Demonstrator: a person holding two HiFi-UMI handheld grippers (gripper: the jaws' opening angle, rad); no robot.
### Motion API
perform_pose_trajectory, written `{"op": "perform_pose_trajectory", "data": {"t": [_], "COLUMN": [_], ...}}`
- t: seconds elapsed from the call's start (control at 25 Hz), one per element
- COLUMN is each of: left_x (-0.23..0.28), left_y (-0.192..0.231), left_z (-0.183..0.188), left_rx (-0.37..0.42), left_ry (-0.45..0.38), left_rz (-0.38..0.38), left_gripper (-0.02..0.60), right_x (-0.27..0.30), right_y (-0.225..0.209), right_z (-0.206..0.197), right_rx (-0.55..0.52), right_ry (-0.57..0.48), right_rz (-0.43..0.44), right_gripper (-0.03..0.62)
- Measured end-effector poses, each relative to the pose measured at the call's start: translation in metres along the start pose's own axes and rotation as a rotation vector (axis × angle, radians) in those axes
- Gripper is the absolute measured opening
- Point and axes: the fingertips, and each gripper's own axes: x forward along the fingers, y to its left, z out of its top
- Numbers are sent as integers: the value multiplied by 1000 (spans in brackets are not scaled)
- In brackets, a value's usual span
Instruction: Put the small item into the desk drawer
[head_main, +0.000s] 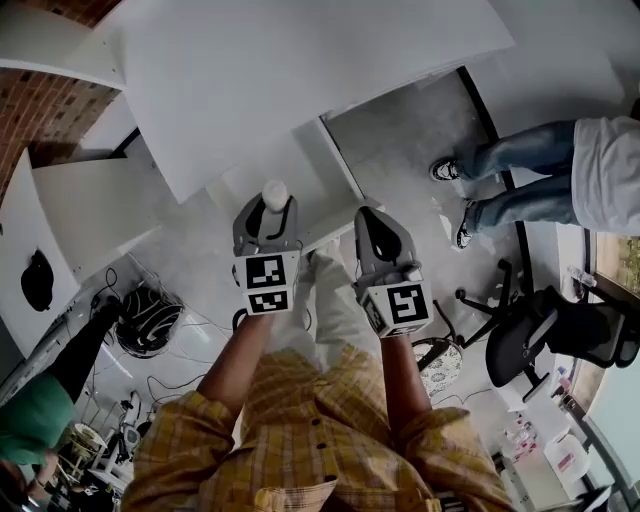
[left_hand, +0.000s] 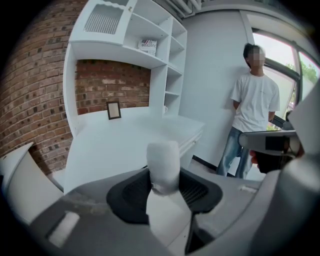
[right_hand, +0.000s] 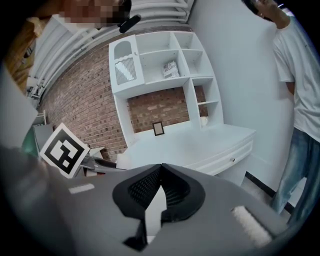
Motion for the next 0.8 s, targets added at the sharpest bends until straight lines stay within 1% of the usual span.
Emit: {"op": "perform_pose_trajectory", "data": {"t": [0.2, 0.32, 0.48, 0.8], "left_x": [24, 38, 57, 92], "left_y": [10, 13, 18, 21], "left_z": [-20, -34, -52, -89], "left_rx": [-38, -77, -113, -157], "left_ry": [54, 88, 136, 216], "left_rz": [8, 9, 8, 17], "left_gripper": [177, 176, 178, 176], "right_x": [11, 14, 16, 24], "right_y": [-4, -6, -9, -17], "right_z": [-15, -22, -34, -45], "right_rx": [14, 19, 22, 22], "right_ry": [37, 46, 106, 100], "right_rz": [-7, -10, -24, -15], "right_gripper": [-6, -6, -6, -6]}}
